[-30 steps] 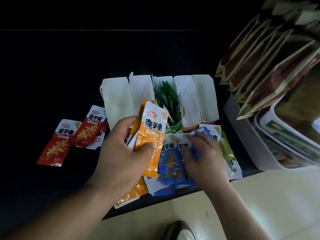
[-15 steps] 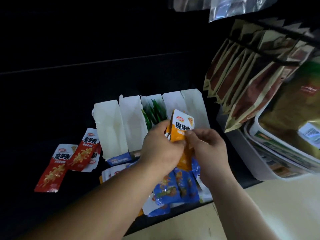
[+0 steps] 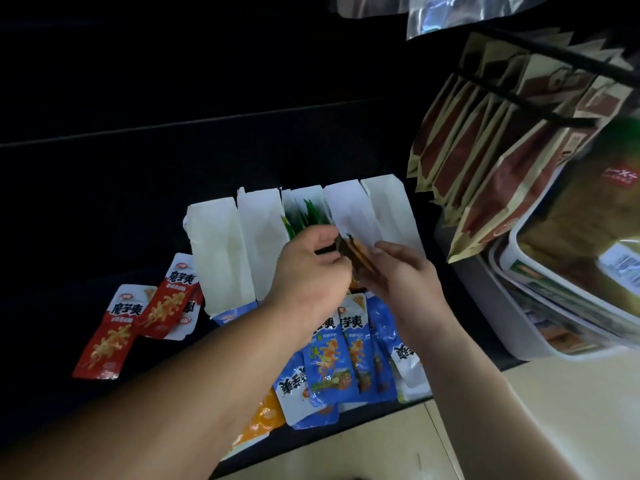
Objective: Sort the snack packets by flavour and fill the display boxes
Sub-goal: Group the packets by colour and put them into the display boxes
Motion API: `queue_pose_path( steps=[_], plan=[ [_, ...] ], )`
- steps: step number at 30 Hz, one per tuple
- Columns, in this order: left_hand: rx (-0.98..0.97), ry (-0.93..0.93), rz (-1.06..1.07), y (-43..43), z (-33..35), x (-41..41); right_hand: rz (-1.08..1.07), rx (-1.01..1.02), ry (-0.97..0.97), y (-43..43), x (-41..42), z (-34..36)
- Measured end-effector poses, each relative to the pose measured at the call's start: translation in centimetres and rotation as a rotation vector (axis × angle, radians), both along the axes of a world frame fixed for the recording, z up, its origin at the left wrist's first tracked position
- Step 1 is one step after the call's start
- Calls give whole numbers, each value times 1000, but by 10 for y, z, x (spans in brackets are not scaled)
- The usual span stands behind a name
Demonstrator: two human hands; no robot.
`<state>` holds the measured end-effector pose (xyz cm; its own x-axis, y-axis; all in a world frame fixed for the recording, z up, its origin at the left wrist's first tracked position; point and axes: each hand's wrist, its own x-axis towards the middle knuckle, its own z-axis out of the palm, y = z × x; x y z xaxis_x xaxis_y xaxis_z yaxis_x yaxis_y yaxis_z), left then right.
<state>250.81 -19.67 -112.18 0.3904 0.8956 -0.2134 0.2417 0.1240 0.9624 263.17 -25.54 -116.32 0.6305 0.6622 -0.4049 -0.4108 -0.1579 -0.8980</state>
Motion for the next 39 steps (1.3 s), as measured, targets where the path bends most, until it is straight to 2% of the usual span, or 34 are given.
queue_pose_path(
  steps=[4,9,13,14,16,19,23,27,30,34,37,39],
  plan=[
    [62,81,-20,-4,-8,-27,53,-145,-406,-17,-15,2],
    [70,151,-33,-23,-19,-86,5,-155,-686,-57,-52,-5],
    [86,276,-44,-33,-42,-135,313,-101,-609,-66,-96,-26],
    [92,314,-43,-34,-48,-147,382,-122,-632,-66,-104,-33],
    [114,448,-63,-37,-64,-172,476,-151,-822,-65,-117,-47],
    [288,749,-271,-52,-95,-202,625,-229,-1151,-64,-134,-61],
    [564,839,-540,-68,-129,-216,750,-378,-1416,-65,-143,-76],
    [664,921,-545,-65,-131,-219,770,-469,-1531,-63,-146,-81],
    [590,803,-474,-65,-130,-231,795,-533,-1554,-60,-153,-83],
    [335,569,-172,-54,-130,-233,791,-546,-1576,-56,-158,-82],
    [163,603,61,-45,-125,-221,810,-554,-1552,-52,-161,-78],
    [56,623,127,-44,-122,-212,809,-549,-1540,-50,-163,-76]
  ],
)
